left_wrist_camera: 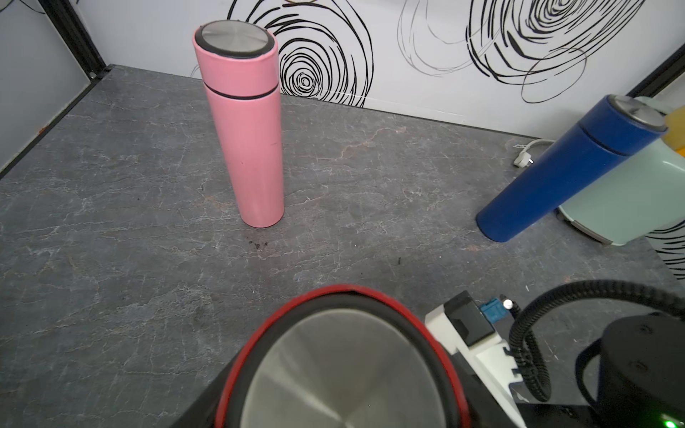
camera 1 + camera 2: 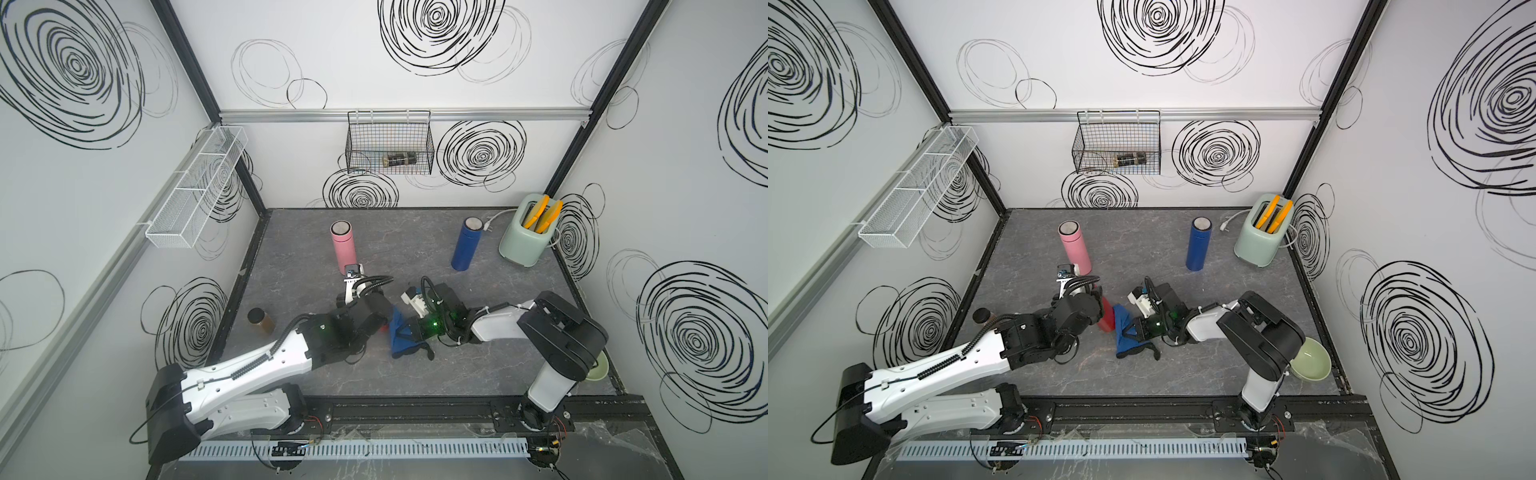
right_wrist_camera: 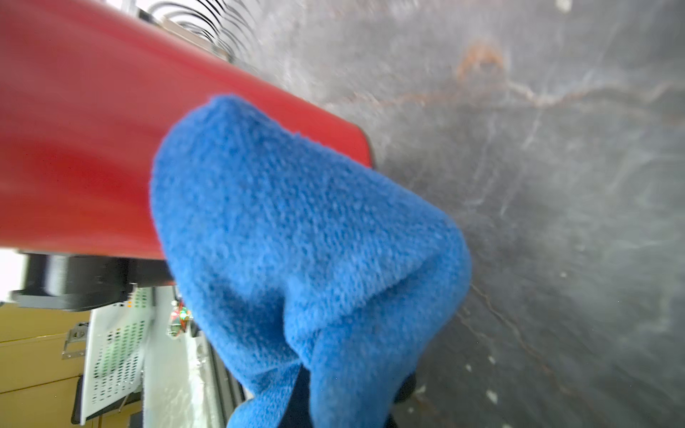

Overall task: Wipe the surface of the thermos
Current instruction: Wipe the dirt from the surface of the thermos.

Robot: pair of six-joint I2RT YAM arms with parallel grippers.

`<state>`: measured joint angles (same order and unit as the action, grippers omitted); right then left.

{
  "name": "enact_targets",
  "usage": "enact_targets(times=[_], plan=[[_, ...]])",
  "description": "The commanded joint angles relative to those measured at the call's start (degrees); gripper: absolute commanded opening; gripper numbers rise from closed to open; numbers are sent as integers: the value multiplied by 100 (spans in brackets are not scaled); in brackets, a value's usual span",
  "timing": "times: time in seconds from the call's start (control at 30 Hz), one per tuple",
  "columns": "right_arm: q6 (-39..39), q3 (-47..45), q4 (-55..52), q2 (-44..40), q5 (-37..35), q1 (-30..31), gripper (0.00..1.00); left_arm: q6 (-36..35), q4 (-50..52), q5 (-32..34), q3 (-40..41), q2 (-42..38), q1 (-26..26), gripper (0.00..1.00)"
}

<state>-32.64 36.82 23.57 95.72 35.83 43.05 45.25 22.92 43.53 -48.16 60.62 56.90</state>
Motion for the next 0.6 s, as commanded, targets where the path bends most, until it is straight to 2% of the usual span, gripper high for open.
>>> enact_targets(times=[0.0, 0.1, 0.2, 0.23, 0.43, 0.57], plan=[[260, 184, -400, -728, 275, -173, 0, -280, -1229, -91, 309, -521, -166, 0], [524, 469, -1038, -1212, 402, -384, 0, -280, -1797, -91, 785, -1050, -484, 0], [690, 754, -1470, -1495, 573, -572, 0, -333, -1809, -148, 934, -1337, -823, 0], [748, 847, -1590, -1531, 642, -614, 0, -2445, -1728, -3182, 911, -1352, -889, 0], [1115, 1364, -2151, -1523, 980, -714, 0, -3899, -1152, -4446, 562, -1063, -997, 0], [1199, 1517, -2300, -1560, 1092, -766, 0, -4460, -1087, -4714, 492, -1006, -857, 0]])
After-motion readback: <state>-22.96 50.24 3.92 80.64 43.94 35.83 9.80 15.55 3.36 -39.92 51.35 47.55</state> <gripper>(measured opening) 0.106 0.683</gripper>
